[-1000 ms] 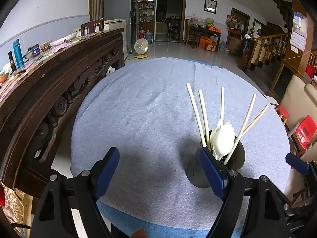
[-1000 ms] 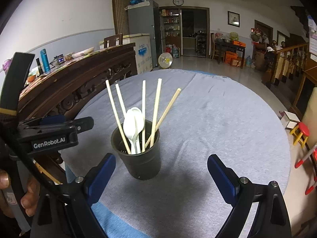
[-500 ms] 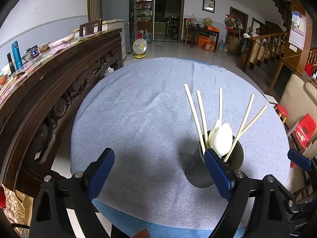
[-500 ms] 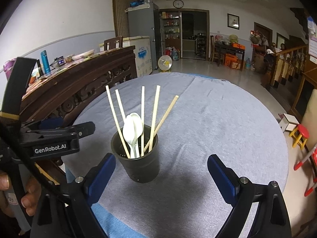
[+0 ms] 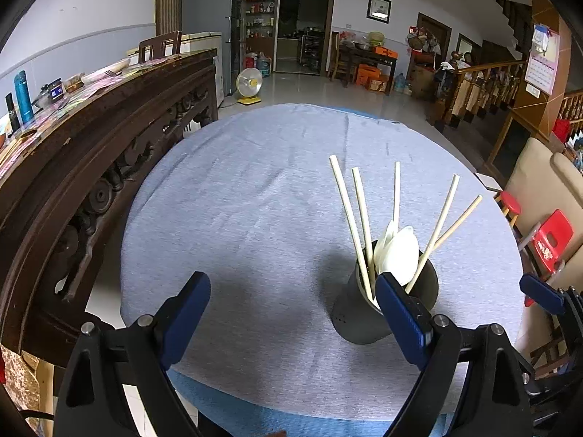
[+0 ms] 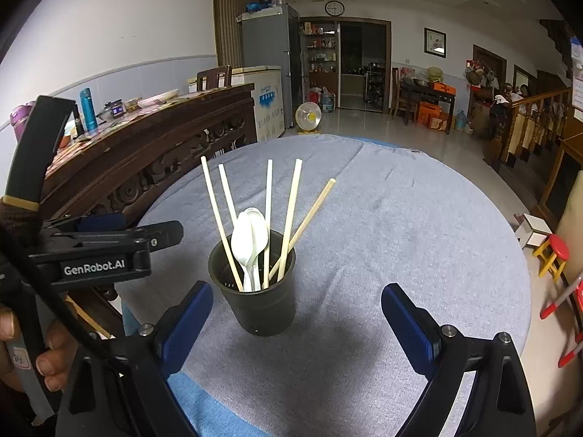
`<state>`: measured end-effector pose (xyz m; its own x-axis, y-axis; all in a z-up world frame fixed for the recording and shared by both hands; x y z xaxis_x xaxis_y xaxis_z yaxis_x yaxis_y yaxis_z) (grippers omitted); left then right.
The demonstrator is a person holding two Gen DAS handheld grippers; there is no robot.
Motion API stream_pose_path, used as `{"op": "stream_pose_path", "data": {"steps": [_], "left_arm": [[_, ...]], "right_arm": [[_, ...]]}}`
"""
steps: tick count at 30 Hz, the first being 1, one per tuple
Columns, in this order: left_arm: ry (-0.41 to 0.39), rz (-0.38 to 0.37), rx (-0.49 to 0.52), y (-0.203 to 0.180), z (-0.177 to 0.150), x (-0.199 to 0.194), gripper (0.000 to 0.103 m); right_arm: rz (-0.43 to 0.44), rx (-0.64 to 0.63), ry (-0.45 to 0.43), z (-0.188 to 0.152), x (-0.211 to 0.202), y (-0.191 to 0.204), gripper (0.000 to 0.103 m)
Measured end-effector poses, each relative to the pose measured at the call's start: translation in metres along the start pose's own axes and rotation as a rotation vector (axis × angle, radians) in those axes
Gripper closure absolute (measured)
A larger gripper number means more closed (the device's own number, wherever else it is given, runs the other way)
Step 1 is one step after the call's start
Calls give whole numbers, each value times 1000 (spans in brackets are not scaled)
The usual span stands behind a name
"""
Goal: Organize utensils
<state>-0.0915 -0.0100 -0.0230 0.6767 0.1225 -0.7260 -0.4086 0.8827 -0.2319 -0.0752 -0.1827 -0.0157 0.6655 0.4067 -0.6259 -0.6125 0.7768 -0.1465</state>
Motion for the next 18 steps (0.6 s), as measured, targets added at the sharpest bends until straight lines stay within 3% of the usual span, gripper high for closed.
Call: {"op": "stream_pose_path", "data": {"steps": [18], "left_arm": [[-6,-45,14,-8,-2,-6,11]], "right_arm": [[-3,4,-5,0,-3,-1,7]]}}
Point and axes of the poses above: each gripper's, at about its wrist camera, not at the fingertips, and x roughly the way its jaws point, y to its left, z to its top, the point moved 6 cm from there along x, roughly the way its jaws point, and after that the axes turned 13 degrees about -x, right-handed, at the moved point
